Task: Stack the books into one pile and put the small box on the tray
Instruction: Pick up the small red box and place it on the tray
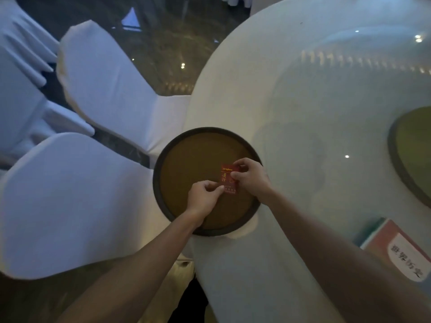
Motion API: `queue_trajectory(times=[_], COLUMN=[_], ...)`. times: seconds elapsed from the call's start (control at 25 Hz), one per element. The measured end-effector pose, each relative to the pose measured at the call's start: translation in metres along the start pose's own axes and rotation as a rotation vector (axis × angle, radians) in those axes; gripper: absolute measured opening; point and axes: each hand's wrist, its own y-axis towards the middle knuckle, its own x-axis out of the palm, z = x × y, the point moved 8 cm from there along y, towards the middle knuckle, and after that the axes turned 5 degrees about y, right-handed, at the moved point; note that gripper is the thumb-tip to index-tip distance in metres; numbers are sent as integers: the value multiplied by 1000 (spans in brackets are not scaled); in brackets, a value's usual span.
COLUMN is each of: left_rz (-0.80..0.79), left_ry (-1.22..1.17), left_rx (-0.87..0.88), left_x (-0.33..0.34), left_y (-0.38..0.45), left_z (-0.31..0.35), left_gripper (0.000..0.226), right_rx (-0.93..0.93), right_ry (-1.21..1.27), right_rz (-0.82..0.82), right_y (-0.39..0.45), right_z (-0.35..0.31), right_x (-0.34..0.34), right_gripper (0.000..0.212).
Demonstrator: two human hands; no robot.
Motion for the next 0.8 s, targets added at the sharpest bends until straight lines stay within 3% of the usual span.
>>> queue_trajectory(times=[0.44, 0.6, 0.72, 0.8], left_rz=[44, 29, -18, 44], left_ry=[147, 218, 306, 435], left_rx=[-75, -66, -54, 9], left_x=[-25, -24, -24, -29], left_y=[13, 21, 23, 21], left_z=[-48, -47, -42, -27], left_gripper=[6, 9, 15, 28], right_rx=[-19, -9, 3, 6], right_ry=[-215, -218, -180, -152], right_rz=[-123, -198, -222, -225], right_y=[7, 6, 4, -1], right_z=[8, 17, 22, 21], right_x=[68, 67, 64, 60], right_gripper=[55, 65, 60, 56])
